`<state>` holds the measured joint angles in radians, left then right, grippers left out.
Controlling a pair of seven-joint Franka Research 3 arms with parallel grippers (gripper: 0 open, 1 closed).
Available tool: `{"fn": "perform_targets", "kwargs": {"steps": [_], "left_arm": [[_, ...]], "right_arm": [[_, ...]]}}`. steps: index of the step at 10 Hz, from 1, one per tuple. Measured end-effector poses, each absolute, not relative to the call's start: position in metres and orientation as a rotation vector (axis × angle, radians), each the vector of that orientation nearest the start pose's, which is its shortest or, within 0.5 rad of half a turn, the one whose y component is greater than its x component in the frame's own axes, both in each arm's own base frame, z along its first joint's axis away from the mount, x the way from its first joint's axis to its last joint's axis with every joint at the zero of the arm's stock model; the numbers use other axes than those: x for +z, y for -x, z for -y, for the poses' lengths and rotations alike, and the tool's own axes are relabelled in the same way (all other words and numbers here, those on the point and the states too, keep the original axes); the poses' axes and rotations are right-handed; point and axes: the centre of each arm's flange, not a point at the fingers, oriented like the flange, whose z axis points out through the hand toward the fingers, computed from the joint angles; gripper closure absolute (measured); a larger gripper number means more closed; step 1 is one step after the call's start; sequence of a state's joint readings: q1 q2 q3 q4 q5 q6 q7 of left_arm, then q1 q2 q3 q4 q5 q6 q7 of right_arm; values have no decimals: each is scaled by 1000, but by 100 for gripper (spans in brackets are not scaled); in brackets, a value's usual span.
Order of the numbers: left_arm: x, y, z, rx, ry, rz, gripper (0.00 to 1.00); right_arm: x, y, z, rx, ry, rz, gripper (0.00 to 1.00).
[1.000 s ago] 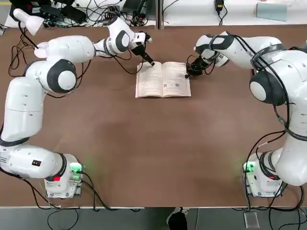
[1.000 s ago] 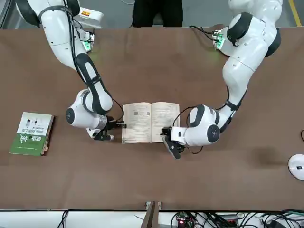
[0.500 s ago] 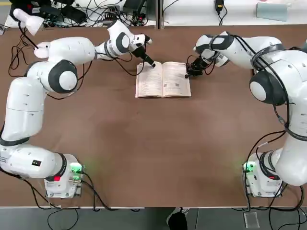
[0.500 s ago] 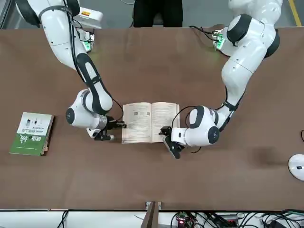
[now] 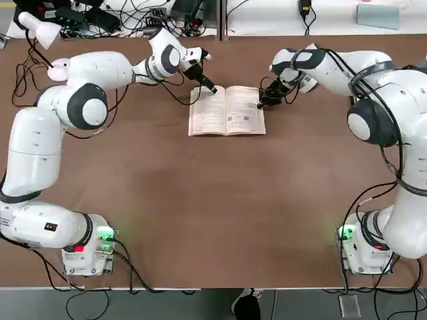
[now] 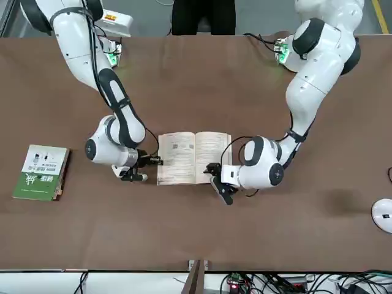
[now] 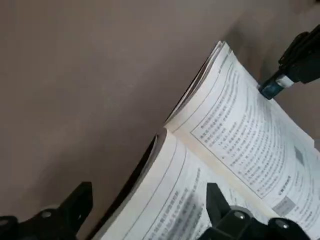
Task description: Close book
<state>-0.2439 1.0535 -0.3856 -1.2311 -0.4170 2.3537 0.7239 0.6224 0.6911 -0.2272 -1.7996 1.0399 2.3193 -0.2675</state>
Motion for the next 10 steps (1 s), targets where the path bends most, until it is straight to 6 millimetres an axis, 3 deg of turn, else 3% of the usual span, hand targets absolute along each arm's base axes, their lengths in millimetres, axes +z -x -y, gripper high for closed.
{"fn": "perform_targets", "kwargs": {"steps": [10], "left_arm": [[155, -659, 383, 161, -2279, 1039, 0]], "right_arm": [[161, -582, -269, 178, 2591, -96, 99]]}}
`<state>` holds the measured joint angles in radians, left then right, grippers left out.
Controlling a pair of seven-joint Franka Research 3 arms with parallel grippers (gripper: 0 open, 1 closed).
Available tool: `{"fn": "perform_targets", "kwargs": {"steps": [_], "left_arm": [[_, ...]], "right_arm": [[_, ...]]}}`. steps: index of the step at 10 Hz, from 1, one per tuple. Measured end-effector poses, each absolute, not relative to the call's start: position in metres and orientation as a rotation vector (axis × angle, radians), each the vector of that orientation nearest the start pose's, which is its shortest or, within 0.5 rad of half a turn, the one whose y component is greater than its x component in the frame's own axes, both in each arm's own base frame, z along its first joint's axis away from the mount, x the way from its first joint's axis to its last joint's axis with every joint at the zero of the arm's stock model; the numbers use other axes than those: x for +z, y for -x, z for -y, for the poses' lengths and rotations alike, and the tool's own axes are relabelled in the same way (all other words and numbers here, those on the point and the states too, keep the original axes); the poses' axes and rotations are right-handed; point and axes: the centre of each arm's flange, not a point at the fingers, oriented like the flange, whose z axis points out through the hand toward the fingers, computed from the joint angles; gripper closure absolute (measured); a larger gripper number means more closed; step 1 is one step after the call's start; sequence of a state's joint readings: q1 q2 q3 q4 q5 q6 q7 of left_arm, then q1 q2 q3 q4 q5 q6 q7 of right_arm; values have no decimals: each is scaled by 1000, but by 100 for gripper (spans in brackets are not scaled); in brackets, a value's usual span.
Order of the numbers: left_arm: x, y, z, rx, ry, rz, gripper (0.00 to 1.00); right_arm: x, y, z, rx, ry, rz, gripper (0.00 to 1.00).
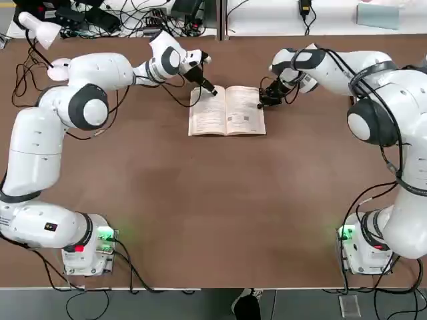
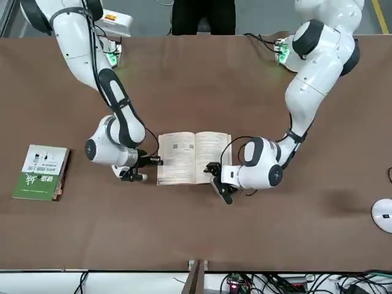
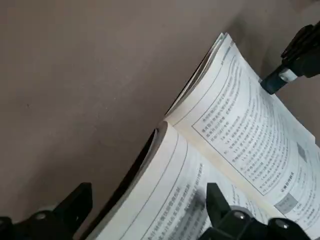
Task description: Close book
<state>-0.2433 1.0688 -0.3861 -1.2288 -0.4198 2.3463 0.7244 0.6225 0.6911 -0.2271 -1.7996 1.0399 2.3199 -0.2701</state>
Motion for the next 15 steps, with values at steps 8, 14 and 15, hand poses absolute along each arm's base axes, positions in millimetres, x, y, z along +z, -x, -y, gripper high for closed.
{"fn": "perform_targets", "kwargs": {"steps": [8, 14, 15], "left_arm": [[150, -652, 385, 82, -2234, 974, 0], [149, -648, 385, 15, -2203, 953, 0], [151, -647, 385, -1, -2201, 943, 0]], "right_arm": [[161, -583, -269, 174, 2591, -98, 99], [161, -583, -268, 173, 2591, -99, 99], [161, -583, -268, 173, 2591, -99, 99]]}}
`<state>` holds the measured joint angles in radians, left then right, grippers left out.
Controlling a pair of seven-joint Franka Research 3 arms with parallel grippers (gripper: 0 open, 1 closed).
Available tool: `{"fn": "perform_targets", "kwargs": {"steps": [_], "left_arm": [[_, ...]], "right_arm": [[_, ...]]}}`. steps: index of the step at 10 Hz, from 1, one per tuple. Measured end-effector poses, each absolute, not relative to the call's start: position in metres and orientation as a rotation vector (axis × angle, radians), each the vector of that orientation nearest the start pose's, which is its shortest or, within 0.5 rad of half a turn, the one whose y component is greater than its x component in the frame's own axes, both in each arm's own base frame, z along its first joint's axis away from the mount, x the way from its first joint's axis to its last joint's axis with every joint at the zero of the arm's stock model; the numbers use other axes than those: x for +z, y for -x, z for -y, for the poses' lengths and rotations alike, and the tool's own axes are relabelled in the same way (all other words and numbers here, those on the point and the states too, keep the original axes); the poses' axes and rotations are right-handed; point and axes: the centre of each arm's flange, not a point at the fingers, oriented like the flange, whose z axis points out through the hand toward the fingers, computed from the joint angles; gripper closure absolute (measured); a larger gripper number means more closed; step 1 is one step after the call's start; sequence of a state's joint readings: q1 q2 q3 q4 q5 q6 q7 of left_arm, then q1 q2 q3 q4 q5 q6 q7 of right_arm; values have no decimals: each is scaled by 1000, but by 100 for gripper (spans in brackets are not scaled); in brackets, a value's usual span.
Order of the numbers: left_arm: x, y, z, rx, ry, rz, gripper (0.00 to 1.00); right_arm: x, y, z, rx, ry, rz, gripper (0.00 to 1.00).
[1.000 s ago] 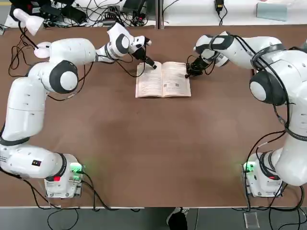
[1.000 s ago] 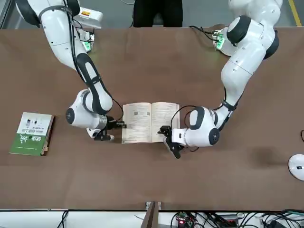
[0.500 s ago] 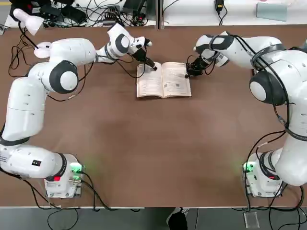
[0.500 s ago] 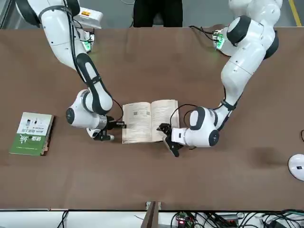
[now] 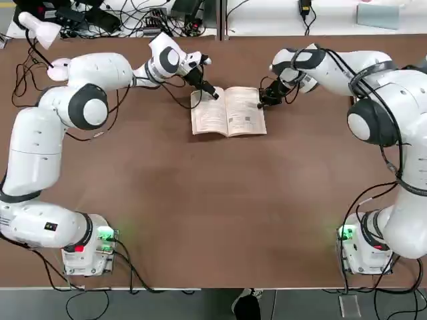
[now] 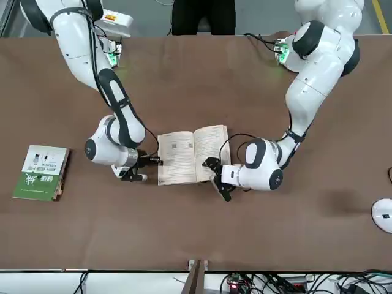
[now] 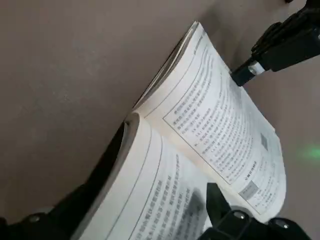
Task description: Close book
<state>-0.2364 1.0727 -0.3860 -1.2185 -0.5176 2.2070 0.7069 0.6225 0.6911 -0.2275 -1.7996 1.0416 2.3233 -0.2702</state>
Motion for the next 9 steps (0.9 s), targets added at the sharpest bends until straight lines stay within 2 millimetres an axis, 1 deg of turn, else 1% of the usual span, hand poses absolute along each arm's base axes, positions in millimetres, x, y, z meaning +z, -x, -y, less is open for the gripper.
{"fn": "perform_targets", "kwargs": {"steps": [6, 9], "left_arm": [[168, -647, 385, -76, -2198, 901, 0], [175, -649, 380, -102, -2195, 889, 0]], "right_arm": [[161, -583, -268, 172, 2591, -100, 99], [161, -583, -268, 171, 2592, -100, 99]]}}
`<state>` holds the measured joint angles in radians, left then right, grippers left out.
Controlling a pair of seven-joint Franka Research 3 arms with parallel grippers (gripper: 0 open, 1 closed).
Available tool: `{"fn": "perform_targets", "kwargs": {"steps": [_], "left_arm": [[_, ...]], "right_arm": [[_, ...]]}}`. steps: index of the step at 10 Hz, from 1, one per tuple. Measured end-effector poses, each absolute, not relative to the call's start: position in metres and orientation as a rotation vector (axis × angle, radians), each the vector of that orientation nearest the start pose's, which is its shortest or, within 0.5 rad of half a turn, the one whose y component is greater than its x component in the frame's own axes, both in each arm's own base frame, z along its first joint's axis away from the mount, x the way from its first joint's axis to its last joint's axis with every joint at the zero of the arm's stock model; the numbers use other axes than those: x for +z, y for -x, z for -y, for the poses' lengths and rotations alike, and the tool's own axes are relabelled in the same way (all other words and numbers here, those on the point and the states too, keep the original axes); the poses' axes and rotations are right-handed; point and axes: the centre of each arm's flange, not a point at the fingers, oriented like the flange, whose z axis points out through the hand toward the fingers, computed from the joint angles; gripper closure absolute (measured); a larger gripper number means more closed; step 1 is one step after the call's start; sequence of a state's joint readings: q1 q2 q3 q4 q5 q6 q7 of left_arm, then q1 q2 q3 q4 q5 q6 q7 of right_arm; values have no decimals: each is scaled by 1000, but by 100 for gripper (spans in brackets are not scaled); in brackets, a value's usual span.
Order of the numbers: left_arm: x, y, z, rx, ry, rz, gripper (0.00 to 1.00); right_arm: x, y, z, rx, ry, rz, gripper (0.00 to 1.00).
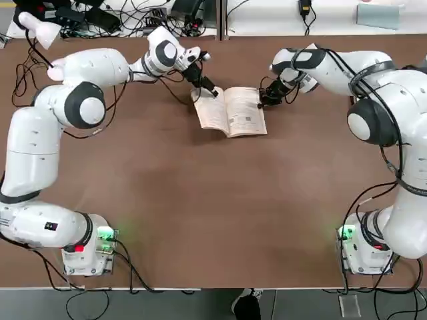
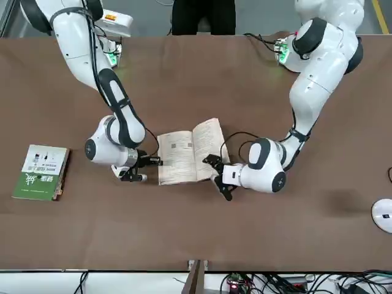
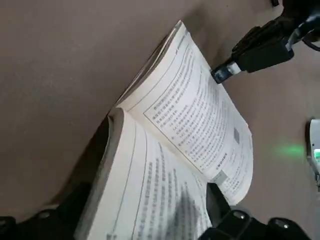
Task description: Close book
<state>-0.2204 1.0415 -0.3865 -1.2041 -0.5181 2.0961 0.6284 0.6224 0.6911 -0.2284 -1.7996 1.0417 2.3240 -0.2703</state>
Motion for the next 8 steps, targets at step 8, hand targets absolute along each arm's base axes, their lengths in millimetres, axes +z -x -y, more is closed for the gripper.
{"fn": "perform_targets", "kwargs": {"steps": [8], "left_arm": [[188, -650, 372, -161, -2186, 849, 0]], "right_arm": [[162, -583, -268, 170, 2592, -100, 99]]}}
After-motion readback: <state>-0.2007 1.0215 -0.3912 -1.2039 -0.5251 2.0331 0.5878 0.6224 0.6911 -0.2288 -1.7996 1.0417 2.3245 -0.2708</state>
